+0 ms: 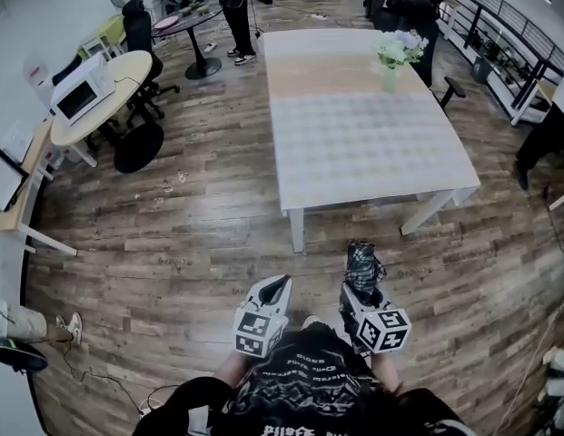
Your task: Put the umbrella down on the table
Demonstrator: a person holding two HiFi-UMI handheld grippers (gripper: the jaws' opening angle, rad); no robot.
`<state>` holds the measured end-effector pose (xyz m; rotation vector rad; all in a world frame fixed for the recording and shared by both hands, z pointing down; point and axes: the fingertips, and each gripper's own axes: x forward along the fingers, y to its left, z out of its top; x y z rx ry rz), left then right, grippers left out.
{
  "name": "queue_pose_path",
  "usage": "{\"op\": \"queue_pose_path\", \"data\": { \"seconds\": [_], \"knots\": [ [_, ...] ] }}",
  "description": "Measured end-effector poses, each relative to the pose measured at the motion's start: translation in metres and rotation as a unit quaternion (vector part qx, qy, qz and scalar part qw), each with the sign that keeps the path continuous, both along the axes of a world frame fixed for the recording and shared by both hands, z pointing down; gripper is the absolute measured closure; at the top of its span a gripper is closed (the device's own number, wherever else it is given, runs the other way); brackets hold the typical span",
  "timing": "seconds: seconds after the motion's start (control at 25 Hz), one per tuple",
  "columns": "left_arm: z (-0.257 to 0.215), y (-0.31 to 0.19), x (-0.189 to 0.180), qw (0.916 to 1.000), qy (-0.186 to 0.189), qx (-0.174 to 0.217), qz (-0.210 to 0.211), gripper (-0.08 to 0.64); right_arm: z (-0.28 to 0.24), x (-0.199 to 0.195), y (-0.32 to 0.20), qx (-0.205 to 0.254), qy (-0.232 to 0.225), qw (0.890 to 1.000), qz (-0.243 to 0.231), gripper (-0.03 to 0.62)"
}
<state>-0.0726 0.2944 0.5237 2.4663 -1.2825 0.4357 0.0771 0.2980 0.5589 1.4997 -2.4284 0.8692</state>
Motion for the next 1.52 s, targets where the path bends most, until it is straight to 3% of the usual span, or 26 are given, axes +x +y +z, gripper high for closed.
{"op": "queue_pose_path", "data": {
  "seconds": [0.28, 0.68, 1.16, 1.52],
  "knots": [
    [0.005, -0.018, 0.021, 0.9998, -0.001, -0.002, -0.019, 0.54, -0.001, 0.026, -0.026, 0.001, -0.004, 1.0, -0.006, 0.39],
    [0.024, -0.062, 0.058, 0.9996, 0.012, -0.019, 0.019, 0.54, 0.021, 0.049, -0.041, -0.026, -0.007, 0.999, 0.028, 0.39],
    [0.024, -0.208, 0.091, 0.9967, 0.029, -0.016, 0.074, 0.54, 0.02, 0.073, -0.164, -0.03, 0.011, 0.997, 0.074, 0.39],
    [0.012, -0.34, 0.075, 0.9949, 0.036, 0.001, 0.095, 0.54, 0.008, 0.056, -0.292, -0.017, 0.016, 0.995, 0.096, 0.39]
  ]
}}
